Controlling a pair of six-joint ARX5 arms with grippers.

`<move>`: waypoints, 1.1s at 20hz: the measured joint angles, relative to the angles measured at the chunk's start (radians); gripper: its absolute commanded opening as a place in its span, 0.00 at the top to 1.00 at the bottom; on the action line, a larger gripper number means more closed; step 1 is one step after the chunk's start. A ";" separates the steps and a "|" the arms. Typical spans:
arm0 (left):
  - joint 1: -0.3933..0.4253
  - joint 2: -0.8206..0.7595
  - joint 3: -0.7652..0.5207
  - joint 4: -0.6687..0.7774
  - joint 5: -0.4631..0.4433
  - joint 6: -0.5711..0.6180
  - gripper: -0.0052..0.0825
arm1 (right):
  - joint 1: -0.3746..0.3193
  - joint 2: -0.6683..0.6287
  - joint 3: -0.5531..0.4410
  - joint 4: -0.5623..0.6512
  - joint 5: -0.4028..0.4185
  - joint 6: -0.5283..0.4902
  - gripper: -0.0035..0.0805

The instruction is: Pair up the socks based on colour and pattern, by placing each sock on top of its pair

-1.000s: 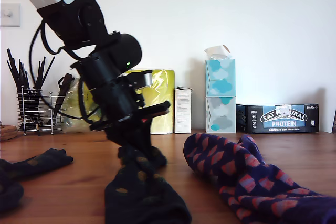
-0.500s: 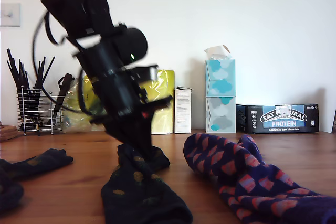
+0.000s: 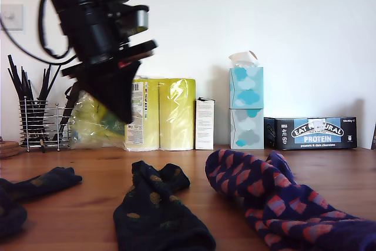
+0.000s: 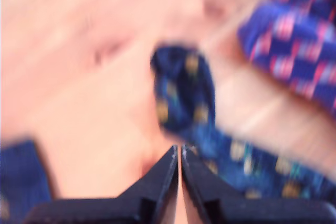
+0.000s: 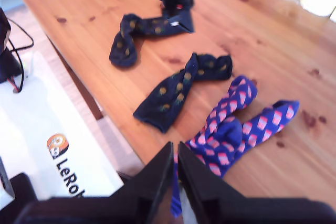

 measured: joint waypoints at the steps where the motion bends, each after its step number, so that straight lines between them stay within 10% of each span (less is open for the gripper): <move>1: 0.000 -0.032 -0.040 -0.005 -0.011 0.000 0.97 | 0.000 0.000 0.000 -0.002 0.010 0.002 0.97; 12: 0.177 -0.394 -0.347 -0.033 -0.043 -0.076 0.94 | 0.000 0.000 -0.001 0.072 0.164 0.049 0.97; 16: 0.184 -0.368 -0.347 -0.076 0.023 -0.182 0.31 | 0.000 0.000 -0.001 0.075 0.164 0.049 0.97; 22: 0.184 -0.213 -0.348 -0.098 -0.106 -0.370 0.29 | 0.000 0.000 -0.001 0.076 0.164 0.048 0.97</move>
